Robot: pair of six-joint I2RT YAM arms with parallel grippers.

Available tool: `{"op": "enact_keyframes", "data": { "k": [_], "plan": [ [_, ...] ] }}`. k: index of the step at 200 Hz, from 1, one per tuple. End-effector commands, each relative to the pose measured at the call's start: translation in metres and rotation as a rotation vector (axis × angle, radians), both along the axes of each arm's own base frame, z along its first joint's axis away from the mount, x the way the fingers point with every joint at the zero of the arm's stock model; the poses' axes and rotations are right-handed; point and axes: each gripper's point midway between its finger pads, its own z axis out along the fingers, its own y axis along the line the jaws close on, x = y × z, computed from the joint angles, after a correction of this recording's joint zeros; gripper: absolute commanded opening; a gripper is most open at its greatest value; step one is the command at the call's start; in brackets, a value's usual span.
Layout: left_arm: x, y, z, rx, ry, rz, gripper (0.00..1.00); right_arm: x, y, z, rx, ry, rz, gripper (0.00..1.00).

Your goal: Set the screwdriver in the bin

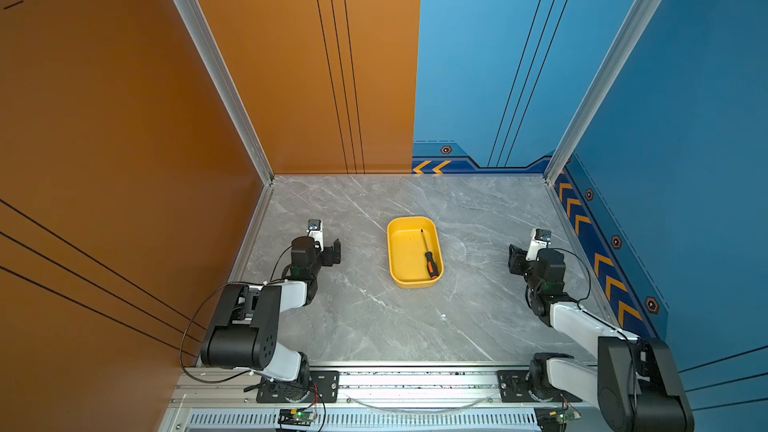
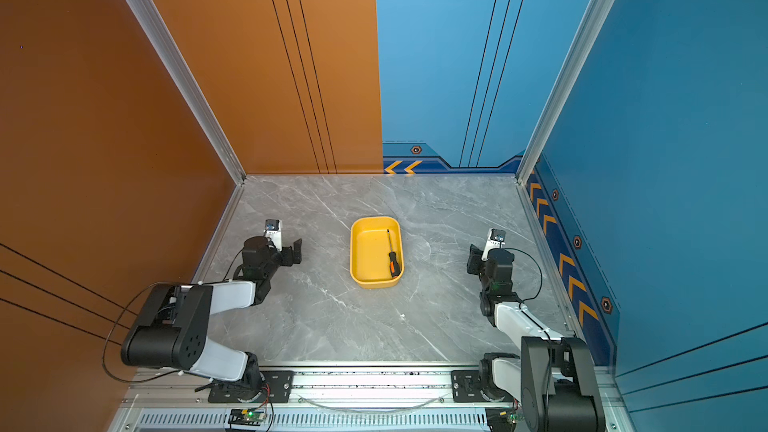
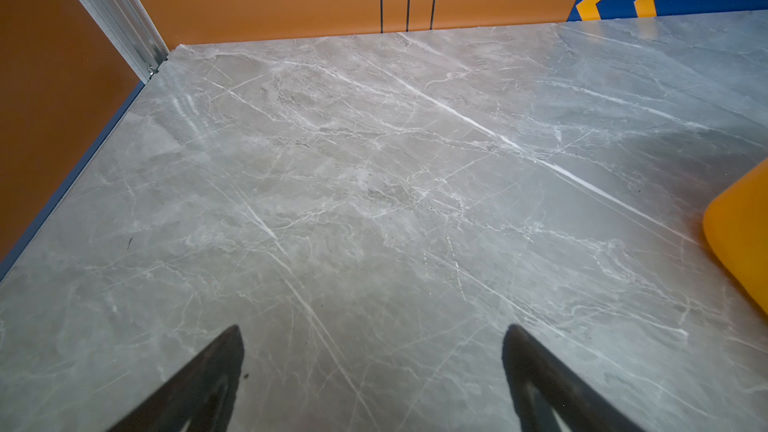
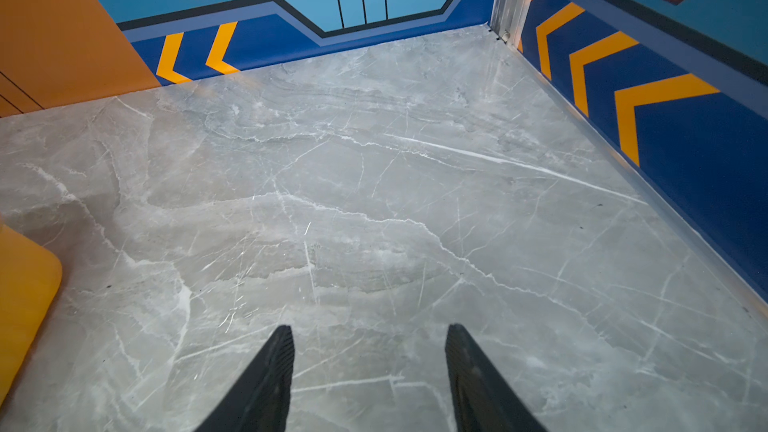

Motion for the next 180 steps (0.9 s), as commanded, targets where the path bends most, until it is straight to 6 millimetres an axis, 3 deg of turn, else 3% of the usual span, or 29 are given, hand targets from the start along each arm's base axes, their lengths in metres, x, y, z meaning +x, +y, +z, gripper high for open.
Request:
{"op": "enact_keyframes", "data": {
  "k": [1, 45, 97, 107, 180],
  "plan": [
    [0.003, 0.008, 0.007, 0.016, -0.052, 0.023, 0.98, 0.008, -0.001, 0.014, -0.035, -0.086, -0.006, 0.57],
    [0.0, 0.01, 0.003, -0.001, -0.081, 0.023, 0.98, 0.022, 0.003, 0.017, -0.053, -0.134, 0.012, 0.57],
    [-0.001, 0.008, 0.002, -0.007, -0.086, 0.009, 0.98, 0.03, 0.016, -0.01, -0.133, -0.126, 0.055, 0.57],
    [-0.001, 0.008, 0.003, -0.006, -0.087, 0.009, 0.98, 0.033, 0.021, -0.007, -0.146, -0.15, 0.064, 0.57],
    [0.0, 0.008, 0.003, -0.022, -0.086, -0.004, 0.98, 0.045, 0.014, -0.015, -0.091, -0.064, 0.069, 0.59]
  ]
}}
